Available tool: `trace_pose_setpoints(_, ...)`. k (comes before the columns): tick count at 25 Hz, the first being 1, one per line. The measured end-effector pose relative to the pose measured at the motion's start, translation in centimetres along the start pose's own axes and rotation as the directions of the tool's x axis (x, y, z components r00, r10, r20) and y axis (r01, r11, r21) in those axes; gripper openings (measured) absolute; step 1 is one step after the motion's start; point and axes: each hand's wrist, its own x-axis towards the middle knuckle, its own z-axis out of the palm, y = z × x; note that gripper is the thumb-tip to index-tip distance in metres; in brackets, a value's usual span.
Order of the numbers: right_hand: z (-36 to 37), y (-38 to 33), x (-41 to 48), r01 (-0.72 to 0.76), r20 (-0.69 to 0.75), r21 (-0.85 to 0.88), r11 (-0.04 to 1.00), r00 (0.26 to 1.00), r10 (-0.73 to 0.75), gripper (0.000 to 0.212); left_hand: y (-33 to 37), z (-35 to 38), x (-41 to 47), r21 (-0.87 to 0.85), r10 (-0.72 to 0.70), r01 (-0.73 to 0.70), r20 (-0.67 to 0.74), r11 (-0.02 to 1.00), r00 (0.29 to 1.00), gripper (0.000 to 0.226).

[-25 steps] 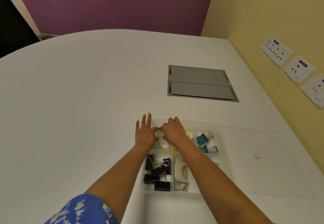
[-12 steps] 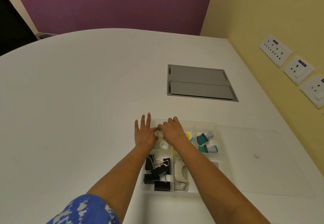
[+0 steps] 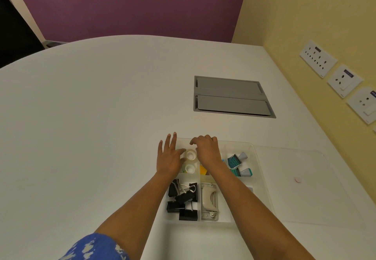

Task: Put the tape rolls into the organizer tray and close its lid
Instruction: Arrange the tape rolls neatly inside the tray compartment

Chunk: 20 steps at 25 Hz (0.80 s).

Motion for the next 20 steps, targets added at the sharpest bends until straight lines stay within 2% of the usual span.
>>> trace_pose_setpoints(7,-0.2,1.9,-0.7,-0.106,-0.023,0.076,0.991,0.994,0.108,0.032,0.8,-0.3,0.1,-0.003,-0.023,0.023,-0.003,1.000,1.000,0.041)
trace_pose_setpoints(15,0.2,1.6,-0.8,-0.095,0.007,0.093,0.991,0.995,0.095,0.030,1.4,-0.2,0.1,-0.046,-0.071,0.070,-0.010,0.996,0.997,0.033)
trace_pose_setpoints(20,0.3,1.4,-0.9,-0.094,0.019,0.083,0.992,0.996,0.093,0.031,1.1,0.2,-0.4,-0.070,-0.036,0.036,0.003,0.997,0.999,0.040)
